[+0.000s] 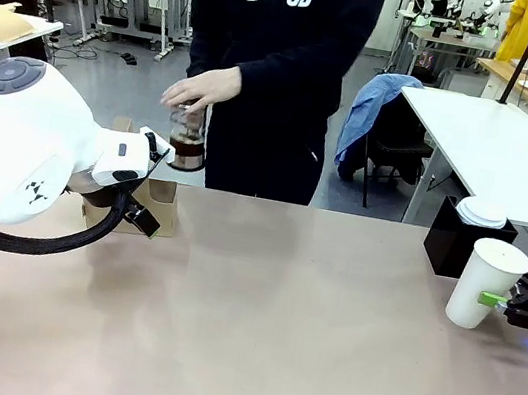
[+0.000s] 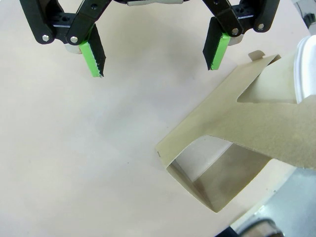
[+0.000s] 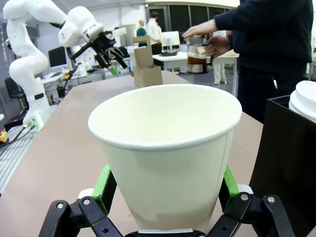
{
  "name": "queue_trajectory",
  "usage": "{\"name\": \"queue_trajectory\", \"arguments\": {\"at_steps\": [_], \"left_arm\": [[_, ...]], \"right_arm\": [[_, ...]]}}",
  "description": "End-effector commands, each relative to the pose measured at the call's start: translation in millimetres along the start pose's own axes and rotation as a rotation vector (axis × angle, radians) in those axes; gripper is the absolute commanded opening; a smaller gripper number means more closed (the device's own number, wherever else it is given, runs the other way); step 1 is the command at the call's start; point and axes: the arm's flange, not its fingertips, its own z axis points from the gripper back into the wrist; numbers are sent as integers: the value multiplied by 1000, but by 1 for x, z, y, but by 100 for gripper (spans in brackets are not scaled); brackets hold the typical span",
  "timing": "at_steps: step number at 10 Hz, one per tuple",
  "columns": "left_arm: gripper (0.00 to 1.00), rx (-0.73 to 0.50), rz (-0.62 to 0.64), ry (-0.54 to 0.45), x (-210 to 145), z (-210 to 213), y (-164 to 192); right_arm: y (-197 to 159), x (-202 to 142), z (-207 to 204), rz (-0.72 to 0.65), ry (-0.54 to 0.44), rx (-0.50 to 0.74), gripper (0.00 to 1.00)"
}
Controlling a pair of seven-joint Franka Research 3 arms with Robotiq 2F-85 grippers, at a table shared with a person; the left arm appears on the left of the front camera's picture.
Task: Pour a drink into a cup and package it in a carrier.
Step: Pick up the 600 ml Paper Cup and place it in the middle top area of the table.
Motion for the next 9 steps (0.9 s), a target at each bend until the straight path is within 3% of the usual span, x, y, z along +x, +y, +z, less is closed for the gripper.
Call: {"name": "queue_trajectory", "arguments": {"at_steps": [1, 3, 4, 9], "left_arm": [[100, -1, 0, 0, 0, 0, 0], [100, -1, 0, 0, 0, 0, 0], [100, -1, 0, 0, 0, 0, 0], [100, -1, 0, 0, 0, 0, 0]], "right_arm": [[-5, 1, -12, -5, 3, -22, 100], [-6, 1, -13, -8, -12, -18, 100], [-8, -1, -8, -22, -13, -12, 80], [-2, -3, -6, -7, 1, 10, 81]]}}
